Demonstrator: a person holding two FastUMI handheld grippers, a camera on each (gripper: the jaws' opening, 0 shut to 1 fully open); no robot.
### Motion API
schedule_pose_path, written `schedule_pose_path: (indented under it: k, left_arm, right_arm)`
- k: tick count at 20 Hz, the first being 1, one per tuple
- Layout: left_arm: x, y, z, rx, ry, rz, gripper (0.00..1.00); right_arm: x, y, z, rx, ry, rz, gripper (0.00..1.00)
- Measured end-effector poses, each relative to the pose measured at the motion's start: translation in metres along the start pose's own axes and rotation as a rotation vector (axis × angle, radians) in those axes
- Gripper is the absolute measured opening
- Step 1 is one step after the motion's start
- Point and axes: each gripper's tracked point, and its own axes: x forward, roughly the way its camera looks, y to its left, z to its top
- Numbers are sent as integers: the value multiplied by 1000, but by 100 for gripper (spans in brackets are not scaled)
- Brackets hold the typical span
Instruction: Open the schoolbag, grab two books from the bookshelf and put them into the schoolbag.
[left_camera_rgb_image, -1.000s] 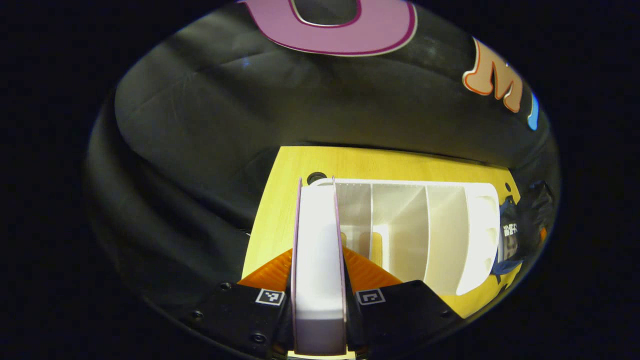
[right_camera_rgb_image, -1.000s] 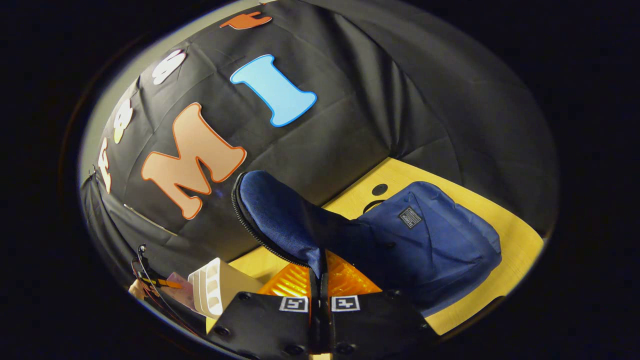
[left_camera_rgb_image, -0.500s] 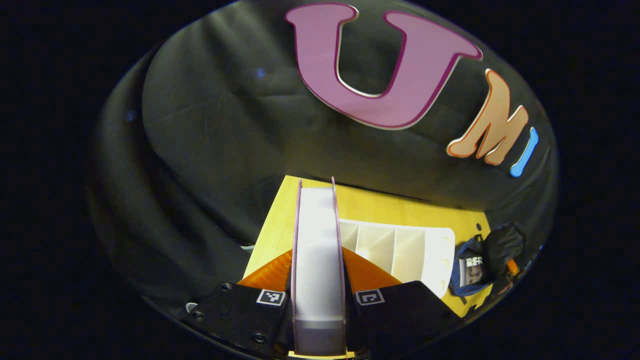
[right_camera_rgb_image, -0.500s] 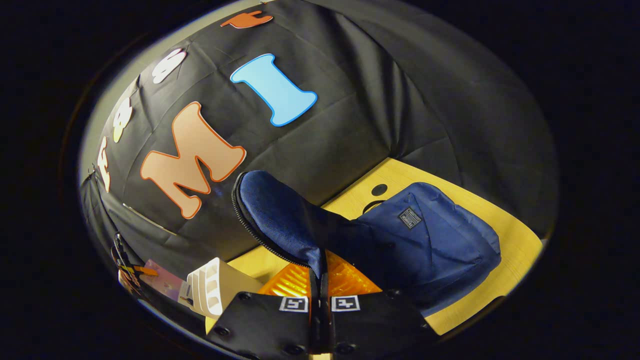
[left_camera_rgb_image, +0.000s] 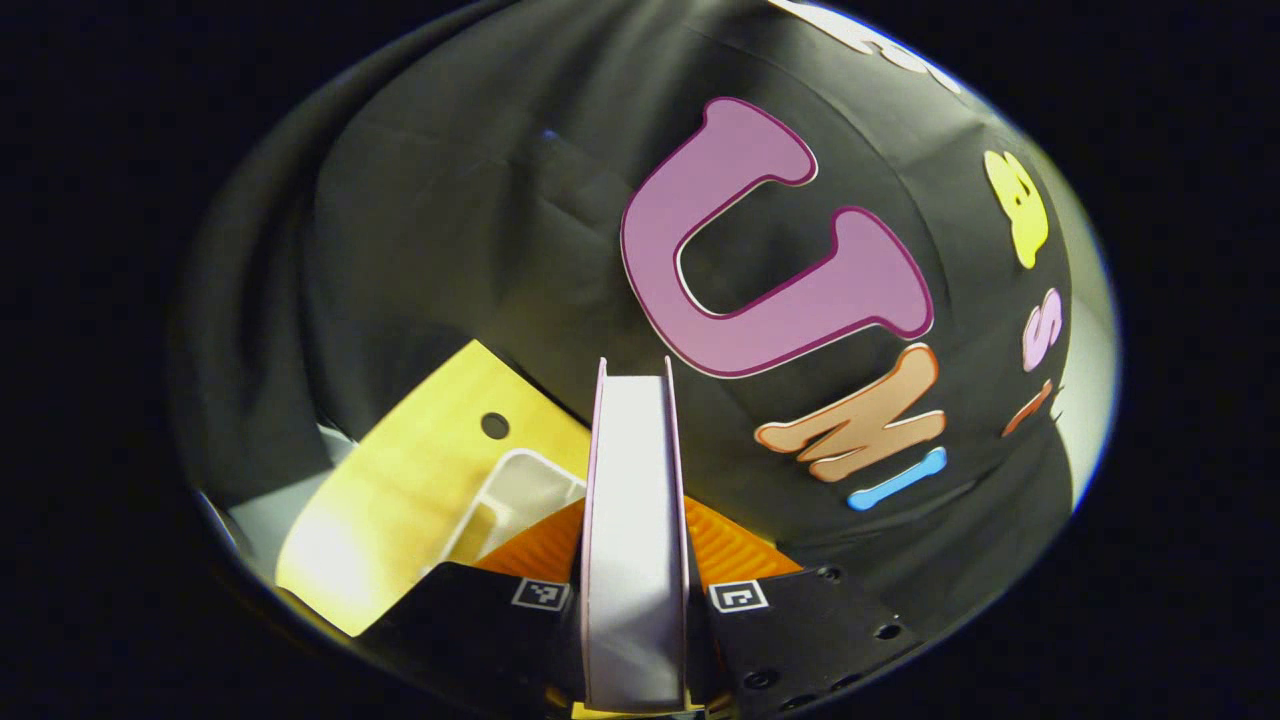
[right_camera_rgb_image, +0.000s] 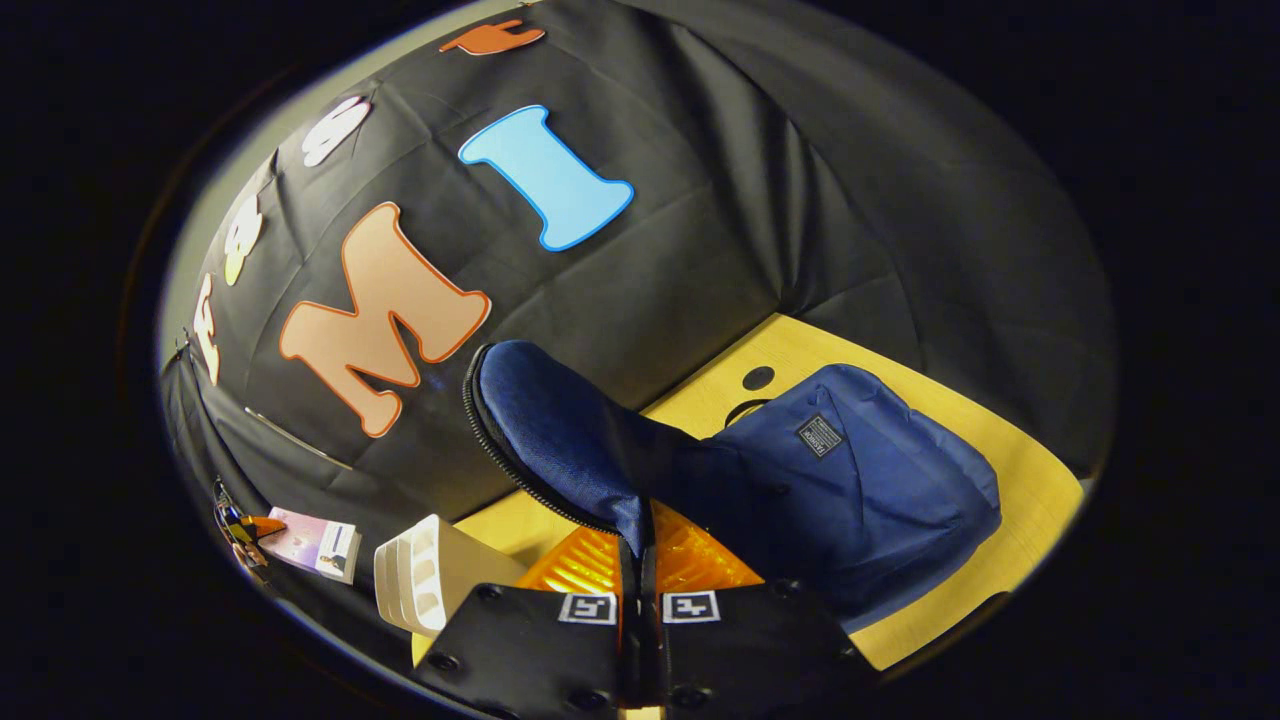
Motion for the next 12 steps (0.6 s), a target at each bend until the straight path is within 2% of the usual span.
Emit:
schedule_pose_path:
  k: [6,12]
  left_arm:
    - [54,-38,-66,-108,42,-89,36]
    - [128,-89,-171,-169,179,-141,36]
  right_arm:
    - [0,1,-2,-6,2,6,3]
    - [0,1,-1,-14,12,25,3]
